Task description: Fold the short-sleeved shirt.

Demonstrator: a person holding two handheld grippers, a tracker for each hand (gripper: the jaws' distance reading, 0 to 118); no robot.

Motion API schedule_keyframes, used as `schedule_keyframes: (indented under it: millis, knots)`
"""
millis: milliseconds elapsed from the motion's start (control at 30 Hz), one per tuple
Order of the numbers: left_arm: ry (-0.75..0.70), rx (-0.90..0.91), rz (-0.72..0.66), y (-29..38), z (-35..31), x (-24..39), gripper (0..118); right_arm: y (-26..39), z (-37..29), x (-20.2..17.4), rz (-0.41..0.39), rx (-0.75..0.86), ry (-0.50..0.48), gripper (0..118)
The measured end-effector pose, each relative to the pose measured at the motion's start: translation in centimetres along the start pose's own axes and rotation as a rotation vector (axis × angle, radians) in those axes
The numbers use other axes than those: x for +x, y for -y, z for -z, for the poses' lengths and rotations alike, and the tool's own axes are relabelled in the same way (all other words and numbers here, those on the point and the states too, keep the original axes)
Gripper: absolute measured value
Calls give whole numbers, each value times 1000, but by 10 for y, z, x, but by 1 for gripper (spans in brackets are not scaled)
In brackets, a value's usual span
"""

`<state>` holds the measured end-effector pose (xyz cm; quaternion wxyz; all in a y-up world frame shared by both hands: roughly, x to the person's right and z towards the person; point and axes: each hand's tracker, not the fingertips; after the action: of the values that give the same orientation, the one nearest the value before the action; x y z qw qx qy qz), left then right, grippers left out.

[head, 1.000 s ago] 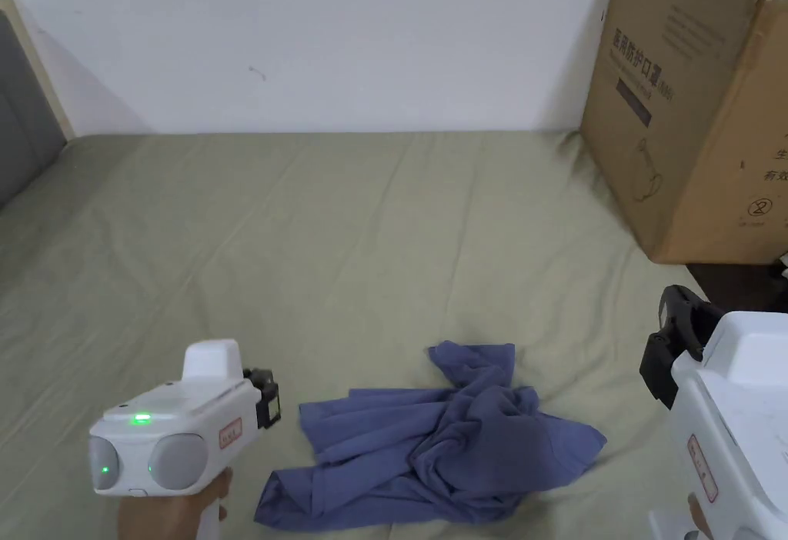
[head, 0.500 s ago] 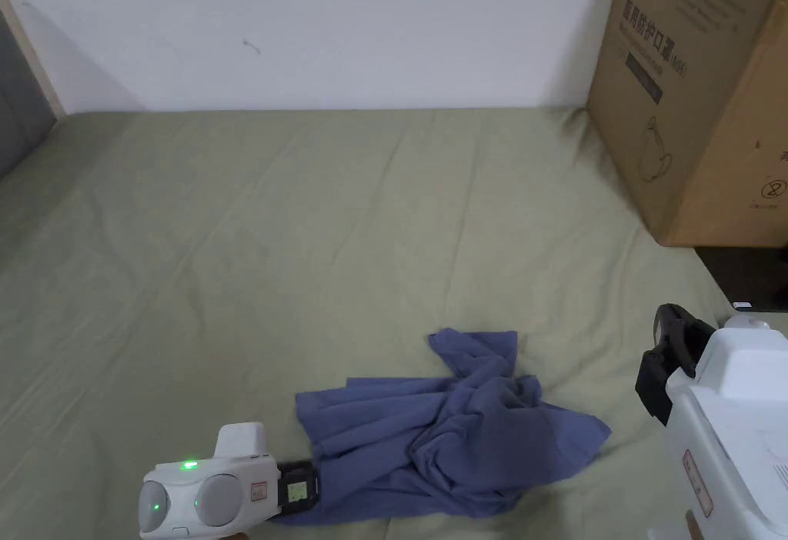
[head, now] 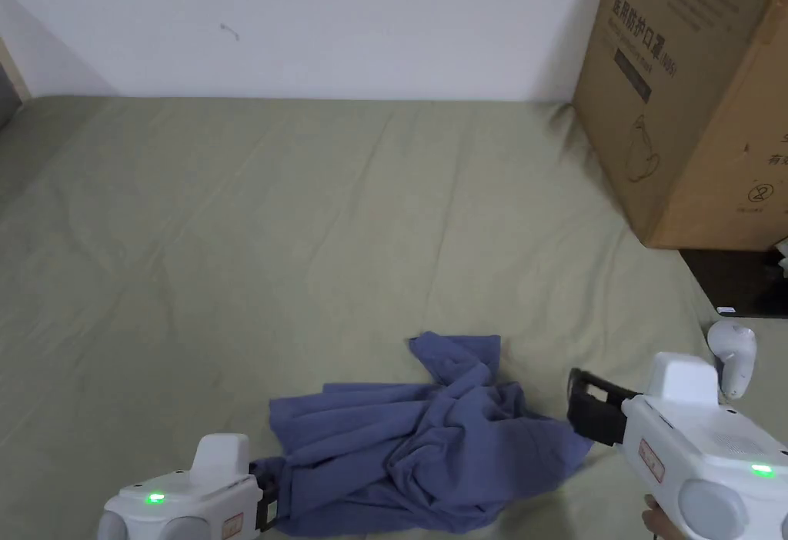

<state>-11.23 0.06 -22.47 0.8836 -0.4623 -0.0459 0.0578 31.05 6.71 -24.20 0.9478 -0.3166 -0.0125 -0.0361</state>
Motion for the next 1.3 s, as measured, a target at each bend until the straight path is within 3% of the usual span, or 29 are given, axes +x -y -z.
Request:
schedule_keyframes:
  millis: [33, 133, 233, 300, 400, 433, 633, 800, 933, 1300]
  knots:
    - [10, 7, 3, -1, -7, 0, 2, 4, 14, 3, 2, -48, -4, 107]
    - [26, 30, 9, -5, -17, -1, 2, 19, 55, 11, 15, -167, -8, 106]
    - [54, 39, -6, -8, -15, -6, 2, 33, 85, 14, 30, -293, -34, 93]
    - [62, 39, -20, -8, -13, -8, 2, 41, 100, 15, 46, -341, -68, 75]
    - [68, 34, -41, -8, -12, -11, 2, 52, 112, 15, 78, -392, -120, 17]
    - [72, 35, -47, -7, -10, -13, 2, 53, 112, 13, 80, -412, -141, 5]
    - [123, 76, -104, -10, -20, -20, 2, 34, 66, 5, 20, -251, -109, 4]
    - [188, 146, -200, -34, -35, -33, 2, -12, 24, 8, -11, -135, -166, 4]
    - [148, 232, -150, -82, -57, -40, 2, -64, 0, 5, -79, -39, -170, 4]
    - [3, 516, -126, -257, -136, -90, 2, -219, -37, -5, -149, 210, -107, 4]
